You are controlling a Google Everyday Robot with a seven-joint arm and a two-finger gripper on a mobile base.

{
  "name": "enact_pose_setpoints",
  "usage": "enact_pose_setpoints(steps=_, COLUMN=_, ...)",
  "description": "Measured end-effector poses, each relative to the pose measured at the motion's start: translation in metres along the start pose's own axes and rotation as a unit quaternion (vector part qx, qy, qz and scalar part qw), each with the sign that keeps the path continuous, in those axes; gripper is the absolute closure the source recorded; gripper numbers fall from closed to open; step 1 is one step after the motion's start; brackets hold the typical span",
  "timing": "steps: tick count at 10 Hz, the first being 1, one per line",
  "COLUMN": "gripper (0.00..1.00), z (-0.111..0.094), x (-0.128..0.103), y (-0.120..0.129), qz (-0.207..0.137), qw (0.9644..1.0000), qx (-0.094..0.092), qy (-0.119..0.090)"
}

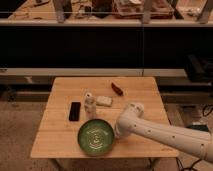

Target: Push the ceramic bowl across the table

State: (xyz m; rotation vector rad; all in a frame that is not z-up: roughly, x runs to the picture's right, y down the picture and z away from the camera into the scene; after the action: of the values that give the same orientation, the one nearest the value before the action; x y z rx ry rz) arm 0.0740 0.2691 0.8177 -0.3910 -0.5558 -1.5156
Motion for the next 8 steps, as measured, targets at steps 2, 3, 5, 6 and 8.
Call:
enact_pose_setpoints(steps=2, gripper=1.0, z=-0.008, x=-0.002, y=-0.007, qz=0.014, qw=0.9999, qx=-0.003, qy=-0.001)
enact_pose_setpoints(steps=3, gripper=1.0, z=-0.015, x=-0.004, y=-0.013, qz=0.024, qw=0.9997, qx=-0.002, qy=-0.008)
enact_pose_setpoints(steps=5, gripper=1.0, z=-0.03, x=0.009, y=-0.018, qz=0.039, qw=0.9992, qx=0.005, qy=-0.001)
enact_pose_setpoints(steps=6, gripper=1.0, z=-0.034, x=0.012, y=-0.02, qz=0.048, qw=0.9988, qx=0.013, qy=-0.003)
enact_pose_setpoints(steps=8, gripper=1.0, z=-0.035, x=0.015, y=-0.027, qz=0.048, qw=0.9985, qx=0.025, qy=-0.006)
